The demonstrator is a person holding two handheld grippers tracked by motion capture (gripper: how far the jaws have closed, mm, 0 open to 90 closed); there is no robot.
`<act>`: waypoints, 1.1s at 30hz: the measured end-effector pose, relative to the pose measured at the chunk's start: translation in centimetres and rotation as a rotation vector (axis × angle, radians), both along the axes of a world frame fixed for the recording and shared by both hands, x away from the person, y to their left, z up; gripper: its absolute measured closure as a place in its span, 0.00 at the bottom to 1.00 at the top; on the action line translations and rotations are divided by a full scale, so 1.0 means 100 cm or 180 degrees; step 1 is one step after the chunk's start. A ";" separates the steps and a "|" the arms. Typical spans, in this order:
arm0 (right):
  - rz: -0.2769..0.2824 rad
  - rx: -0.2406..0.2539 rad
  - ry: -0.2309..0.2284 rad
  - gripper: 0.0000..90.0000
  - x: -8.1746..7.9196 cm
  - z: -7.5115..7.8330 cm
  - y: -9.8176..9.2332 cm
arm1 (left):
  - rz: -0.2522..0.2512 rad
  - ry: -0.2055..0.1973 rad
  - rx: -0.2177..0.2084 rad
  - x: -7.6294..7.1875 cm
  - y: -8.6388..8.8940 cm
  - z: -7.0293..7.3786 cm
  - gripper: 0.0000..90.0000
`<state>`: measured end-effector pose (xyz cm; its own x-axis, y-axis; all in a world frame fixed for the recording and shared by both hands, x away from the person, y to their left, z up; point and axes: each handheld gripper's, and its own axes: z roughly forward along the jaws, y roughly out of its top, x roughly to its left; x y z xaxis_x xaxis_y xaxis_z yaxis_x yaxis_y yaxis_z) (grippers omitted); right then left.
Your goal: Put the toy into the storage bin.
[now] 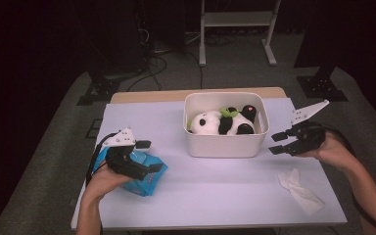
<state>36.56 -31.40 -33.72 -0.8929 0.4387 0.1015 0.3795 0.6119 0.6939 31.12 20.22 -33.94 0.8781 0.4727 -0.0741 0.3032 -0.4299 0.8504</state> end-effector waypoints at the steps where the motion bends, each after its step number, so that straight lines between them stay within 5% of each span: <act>1: -0.0006 -0.0002 0.0001 0.48 -0.002 -0.002 -0.001 | -0.0009 -0.0005 0.0016 0.000 -0.001 0.000 0.09; 33: -0.0216 0.0140 0.0166 0.46 -0.038 -0.058 -0.025 | 0.0011 0.0006 0.0035 -0.002 -0.001 -0.001 0.09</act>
<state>32.76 -33.89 -39.52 -0.8543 0.4920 0.1675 0.4553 0.5530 0.6978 30.97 20.15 -34.00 0.8763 0.4767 -0.0704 0.3063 -0.4382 0.8451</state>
